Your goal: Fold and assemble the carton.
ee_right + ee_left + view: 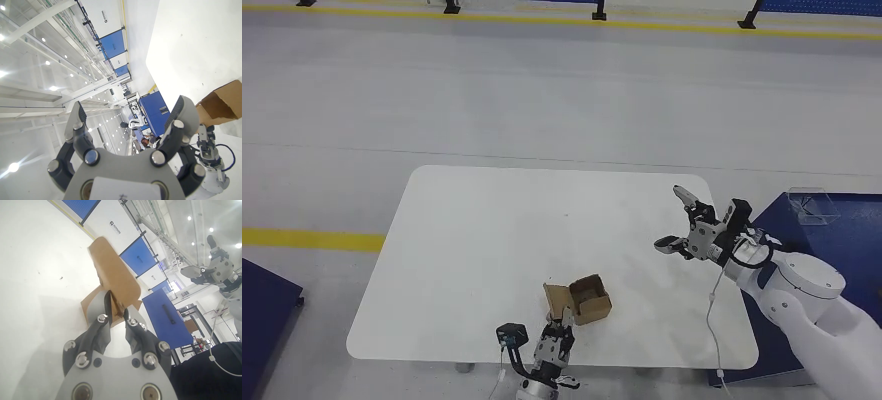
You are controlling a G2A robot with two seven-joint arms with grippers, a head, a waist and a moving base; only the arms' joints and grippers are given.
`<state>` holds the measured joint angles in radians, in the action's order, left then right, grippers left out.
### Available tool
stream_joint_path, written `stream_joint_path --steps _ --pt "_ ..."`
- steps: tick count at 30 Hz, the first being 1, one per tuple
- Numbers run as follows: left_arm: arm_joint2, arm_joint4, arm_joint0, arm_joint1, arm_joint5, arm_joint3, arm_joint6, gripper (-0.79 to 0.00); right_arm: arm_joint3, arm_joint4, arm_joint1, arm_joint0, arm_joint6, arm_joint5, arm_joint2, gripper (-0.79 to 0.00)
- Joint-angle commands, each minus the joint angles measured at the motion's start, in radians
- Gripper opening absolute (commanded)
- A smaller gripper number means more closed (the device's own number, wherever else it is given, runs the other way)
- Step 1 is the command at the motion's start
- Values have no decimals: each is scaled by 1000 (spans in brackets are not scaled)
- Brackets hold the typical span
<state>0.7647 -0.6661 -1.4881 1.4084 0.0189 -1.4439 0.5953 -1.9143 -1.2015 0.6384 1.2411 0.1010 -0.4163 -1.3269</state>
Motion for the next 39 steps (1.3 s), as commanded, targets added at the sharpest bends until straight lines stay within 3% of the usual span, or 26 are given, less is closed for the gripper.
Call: stream_joint_path --steps 1,5,8,15,20,24,30,39 --pt "2 -10 2 3 -9 -8 -1 -785 0 0 0 0 0 0 0 0" --pt "11 -40 14 5 0 -33 -20 -785 0 0 0 0 0 0 0 0" --pt "19 -60 34 2 32 -65 -99 -785 2 -3 1 3 4 4 -1 0" --pt "93 38 159 -15 144 -140 -555 -785 8 39 -3 45 79 -21 -84 0" --pt "154 264 315 -15 127 -78 -935 -785 -7 218 -16 105 153 -33 -148 0" --pt "137 285 423 -8 82 2 -1109 -785 18 388 -29 158 250 -27 -185 0" --pt "129 397 549 13 10 118 -1231 -785 45 571 -39 229 351 3 -221 0" --pt "117 442 650 34 -3 279 -1240 -785 46 578 -39 240 360 -8 -226 0"
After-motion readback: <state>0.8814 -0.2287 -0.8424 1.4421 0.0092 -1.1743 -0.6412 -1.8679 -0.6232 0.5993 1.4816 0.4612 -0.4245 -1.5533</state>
